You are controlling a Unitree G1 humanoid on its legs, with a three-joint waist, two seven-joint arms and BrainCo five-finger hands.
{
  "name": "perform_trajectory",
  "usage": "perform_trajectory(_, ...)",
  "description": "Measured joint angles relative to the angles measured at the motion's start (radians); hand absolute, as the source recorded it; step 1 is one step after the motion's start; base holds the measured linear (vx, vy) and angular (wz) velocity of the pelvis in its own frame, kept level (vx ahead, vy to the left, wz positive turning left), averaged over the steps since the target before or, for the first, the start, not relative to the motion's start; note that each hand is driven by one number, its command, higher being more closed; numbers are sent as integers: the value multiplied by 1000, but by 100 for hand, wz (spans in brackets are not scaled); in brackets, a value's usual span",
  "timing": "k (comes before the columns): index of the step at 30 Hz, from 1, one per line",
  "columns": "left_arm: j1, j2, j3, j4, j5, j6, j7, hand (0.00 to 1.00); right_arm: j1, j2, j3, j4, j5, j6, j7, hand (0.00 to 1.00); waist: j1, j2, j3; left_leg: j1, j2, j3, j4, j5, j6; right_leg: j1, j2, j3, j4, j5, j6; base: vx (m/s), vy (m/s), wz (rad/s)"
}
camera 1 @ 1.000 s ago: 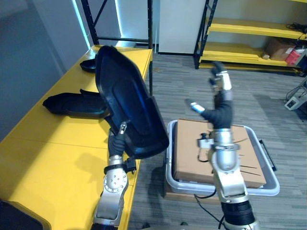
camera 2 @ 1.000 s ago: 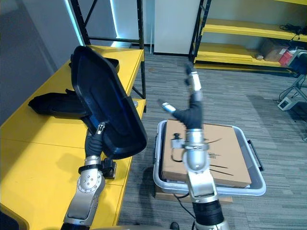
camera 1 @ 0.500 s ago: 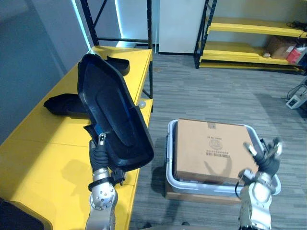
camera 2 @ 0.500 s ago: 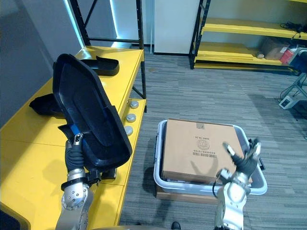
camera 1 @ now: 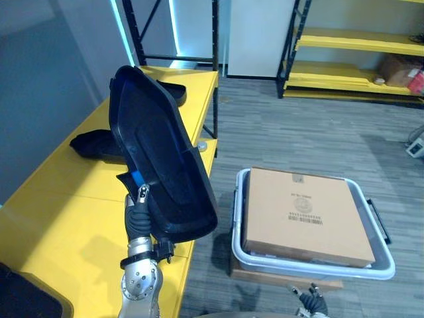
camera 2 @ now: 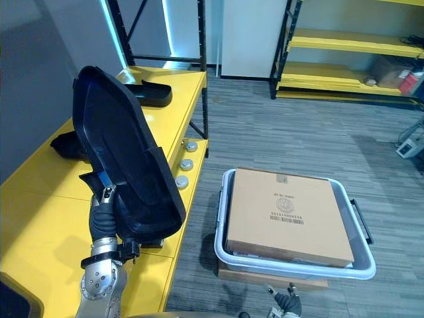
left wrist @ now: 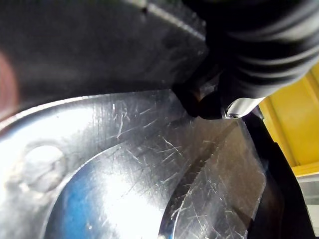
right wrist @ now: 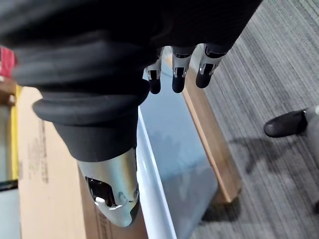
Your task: Walk over and take plastic housings, then place them on the shelf
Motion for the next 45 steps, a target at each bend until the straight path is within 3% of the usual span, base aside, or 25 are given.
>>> perform_trajectory(2, 1, -6, -12, -1, 0, 0, -1, 100, -8, -2, 18, 11, -8, 0, 5, 0, 1, -7, 10, -6, -13, -62, 25, 0, 0, 27, -12, -67, 20, -21, 9, 35, -30, 104)
perform_trajectory(7, -2, -10, -33, -45, 0, 0, 1, 100, -38, -10, 68, 31, -10, -7, -2, 0, 48, -6, 31, -65, -66, -234, 108, 0, -2, 57, -54, -263, 96, -83, 18, 20, -9, 115)
perform_trajectory(9, -7, -9, -33, -88, 0, -1, 4, 100, -48, -13, 69, 35, -10, -4, -36, 0, 53, -2, 52, -113, -94, -295, 154, -4, -22, 53, -76, -349, 137, -110, 22, -37, 1, 123)
perform_trajectory(10, -8, -8, -29, -112, 0, -5, 5, 100, -50, -17, 69, 34, -10, -11, -50, 0, 55, 2, 74, -139, -89, -263, 168, -34, -32, 54, -85, -389, 157, -118, 20, -120, 10, 124)
perform_trajectory(11, -16, -7, -25, -120, 0, -8, 5, 100, -53, -22, 69, 30, -10, -14, -60, 0, 48, 2, 86, -183, -40, -106, 200, -77, -51, 52, -95, -439, 174, -120, 21, -141, 18, 103)
perform_trajectory(12, -21, -5, -25, -120, 0, -9, 5, 100, -53, -29, 69, 29, -10, -14, -67, 0, 48, 8, 90, -202, -12, -30, 219, -79, -55, 52, -96, -461, 182, -120, 20, -188, 58, 93)
perform_trajectory(14, -15, -8, -23, -122, 0, -22, 8, 100, -54, -56, 70, 26, -10, -11, -88, 0, 51, 26, 97, -264, 99, 253, 307, -111, -19, 58, -91, -551, 201, -125, 21, -131, 38, 63)
perform_trajectory(16, -18, -8, -15, -123, 1, -25, 19, 100, -51, -70, 71, 25, -10, -7, -98, 0, 50, 24, 96, -286, 144, 377, 364, -132, 6, 67, -112, -619, 185, -127, 22, -20, 42, 57)
perform_trajectory(17, -17, -6, -14, -128, 1, -26, 23, 100, -49, -75, 71, 25, -10, -7, -101, 0, 50, 29, 98, -299, 170, 410, 406, -145, 34, 69, -115, -636, 193, -129, 23, -14, 85, 78)
perform_trajectory(18, -5, -10, -5, -145, 1, -33, 25, 100, -37, -85, 68, 24, -10, -7, -108, 0, 49, 45, 99, -319, 193, 421, 448, -133, 13, 78, -113, -666, 241, -152, 46, -19, 123, 89)
perform_trajectory(23, 34, -22, 89, -188, -22, -59, 78, 100, -5, -110, 49, 28, -11, -1, -110, 0, 55, 27, 88, -319, 83, 318, 419, -125, 19, 129, -173, -777, 270, -160, 39, 30, 123, 77)
perform_trajectory(25, 36, -23, 85, -197, -35, -64, 69, 100, -13, -111, 31, 29, -10, 3, -119, 0, 55, 28, 89, -315, 56, 277, 440, -133, 29, 148, -210, -801, 351, -181, 11, 49, 105, 58)
perform_trajectory(27, 36, -23, 79, -199, -40, -65, 66, 100, -6, -111, 16, 29, -10, 8, -119, 0, 52, 27, 89, -315, 39, 242, 448, -137, 35, 141, -241, -764, 441, -199, -28, 30, 52, 70)
perform_trajectory(28, 34, -22, 56, -199, -41, -64, 66, 100, 16, -111, 14, 29, -10, 8, -120, 0, 48, 26, 90, -311, 23, 195, 452, -140, 41, 94, -264, -618, 562, -218, -111, 2, 15, 82)
perform_trajectory(30, 27, -20, 38, -198, -41, -64, 67, 100, 33, -105, 14, 29, -10, 13, -119, 0, 46, 27, 91, -305, 13, 133, 447, -139, 38, 28, -211, -381, 614, -285, -108, -31, -35, 82)
perform_trajectory(31, 22, -18, 17, -198, -41, -64, 67, 100, 37, -90, 14, 29, -8, 27, -119, 0, 47, 28, 94, -288, 4, 77, 419, -122, 22, -26, -135, -172, 623, -334, -76, -37, -67, 86)
perform_trajectory(33, 19, -16, -10, -197, -40, -65, 67, 100, 45, -72, 21, 25, -6, 31, -119, 0, 38, 18, 92, -278, -2, 20, 383, -94, -1, -66, -66, -37, 616, -361, -56, -55, -115, 91)
perform_trajectory(34, 16, -14, -31, -187, -39, -65, 67, 100, 54, -61, 44, 0, 6, 30, -111, 0, 17, 7, 92, -285, -15, -34, 352, -78, -23, -89, -35, 22, 579, -368, -45, -105, -161, 104)
perform_trajectory(35, 14, -14, -38, -179, -39, -65, 66, 100, 58, -52, 54, -17, 11, 29, -97, 0, 15, 0, 91, -284, -25, -47, 340, -74, -30, -86, -33, 35, 541, -368, -46, -144, -217, 118)
perform_trajectory(36, 15, -12, -48, -179, -37, -65, 66, 100, 52, -42, 73, -35, 14, 28, -77, 0, 21, -23, 89, -289, -50, -61, 325, -64, -46, -79, -43, 38, 472, -368, -46, -142, -210, 117)
perform_trajectory(37, 13, -7, -61, -157, -39, -72, 71, 100, 31, -29, 87, -47, 16, 27, -73, 0, 19, -59, 84, -299, -71, -86, 330, -43, -55, -86, -68, 6, 436, -364, -19, -109, -256, 130)
perform_trajectory(38, 26, -10, -76, -147, -36, -71, 66, 100, 3, -27, 93, -56, 19, 23, -74, 0, 35, -30, 74, -339, -50, -89, 420, -53, -60, -77, -50, -38, 411, -349, -27, -64, -205, 106)
perform_trajectory(40, 32, -13, -73, -146, -40, -77, 67, 100, -44, -27, 103, -55, 19, 13, -75, 0, 54, 16, 65, -313, 8, -105, 429, -70, -69, -61, -4, -72, 378, -322, -39, -18, -144, 53)
perform_trajectory(42, 27, -14, -64, -142, -42, -84, 70, 100, -86, -23, 124, -58, 18, 2, -78, 0, 59, 15, 60, -316, 24, -104, 395, -52, -86, -61, 7, -92, 358, -298, -40, -11, -120, 22)
perform_trajectory(45, 25, -13, -76, -119, -42, -84, 66, 100, -101, -21, 123, -84, 7, 0, -101, 0, 59, 10, 41, -316, 42, -93, 368, -39, -81, -40, 29, -87, 297, -262, -41, 55, -64, -12)
